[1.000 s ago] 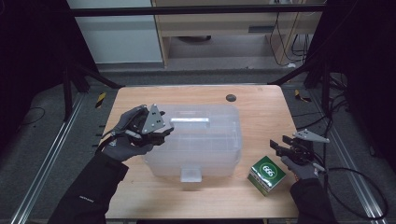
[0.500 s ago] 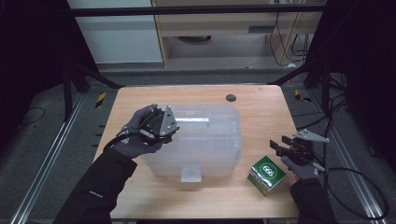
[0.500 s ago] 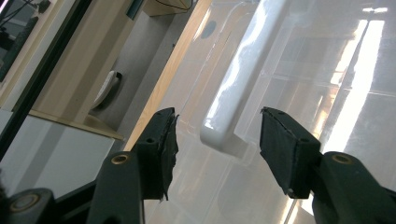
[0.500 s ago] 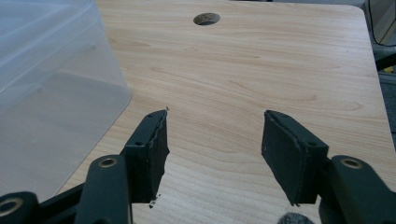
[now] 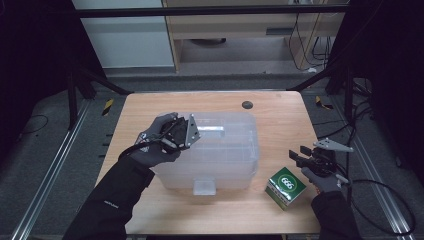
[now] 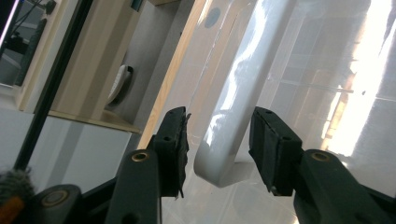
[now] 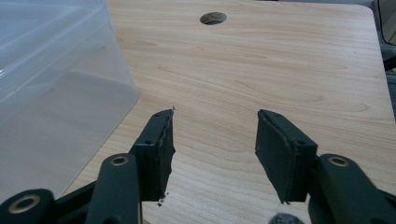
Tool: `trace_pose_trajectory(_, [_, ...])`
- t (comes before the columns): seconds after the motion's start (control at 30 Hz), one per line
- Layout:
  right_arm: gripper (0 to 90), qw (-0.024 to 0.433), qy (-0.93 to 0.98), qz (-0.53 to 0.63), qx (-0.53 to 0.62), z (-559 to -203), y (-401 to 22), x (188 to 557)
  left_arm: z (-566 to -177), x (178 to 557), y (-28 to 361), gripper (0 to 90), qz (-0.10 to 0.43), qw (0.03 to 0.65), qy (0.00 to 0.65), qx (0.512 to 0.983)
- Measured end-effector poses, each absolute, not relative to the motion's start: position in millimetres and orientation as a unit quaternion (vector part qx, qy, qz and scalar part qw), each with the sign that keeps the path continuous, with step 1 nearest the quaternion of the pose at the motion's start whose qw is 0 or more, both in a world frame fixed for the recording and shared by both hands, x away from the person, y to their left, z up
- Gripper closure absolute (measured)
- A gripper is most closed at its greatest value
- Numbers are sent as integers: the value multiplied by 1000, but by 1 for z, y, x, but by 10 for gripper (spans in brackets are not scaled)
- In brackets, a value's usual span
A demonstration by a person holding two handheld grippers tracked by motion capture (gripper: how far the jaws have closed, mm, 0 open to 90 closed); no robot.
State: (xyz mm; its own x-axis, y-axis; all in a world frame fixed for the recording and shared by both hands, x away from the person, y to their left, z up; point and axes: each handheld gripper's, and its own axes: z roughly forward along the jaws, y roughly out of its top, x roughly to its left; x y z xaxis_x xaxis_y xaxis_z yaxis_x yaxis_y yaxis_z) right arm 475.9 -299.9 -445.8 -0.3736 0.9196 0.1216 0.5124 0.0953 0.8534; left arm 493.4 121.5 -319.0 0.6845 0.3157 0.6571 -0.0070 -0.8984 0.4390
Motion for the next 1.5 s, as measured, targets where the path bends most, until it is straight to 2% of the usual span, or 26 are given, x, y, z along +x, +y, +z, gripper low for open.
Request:
trace_pose_trajectory(0.33, [556, 225, 705, 443, 506, -443, -298, 475, -318, 493, 116, 676, 404, 184, 72, 893])
trace_pose_trajectory(0.6, [632, 225, 708, 449, 497, -435, -294, 471, -316, 491, 112, 691, 412, 163, 58, 895])
trace_pose_trajectory(0.77, [733, 221, 713, 454, 487, -427, -288, 467, -314, 490, 110, 696, 416, 146, 49, 896])
trace_pose_trajectory(1.07, [864, 209, 729, 464, 458, -413, -273, 460, -313, 490, 109, 707, 417, 135, 39, 898])
trace_pose_trajectory(1.23, [899, 205, 734, 472, 444, -406, -266, 455, -313, 491, 109, 707, 417, 139, 42, 897])
trace_pose_trajectory(1.5, [900, 196, 741, 480, 427, -400, -259, 451, -312, 494, 110, 705, 414, 150, 48, 897])
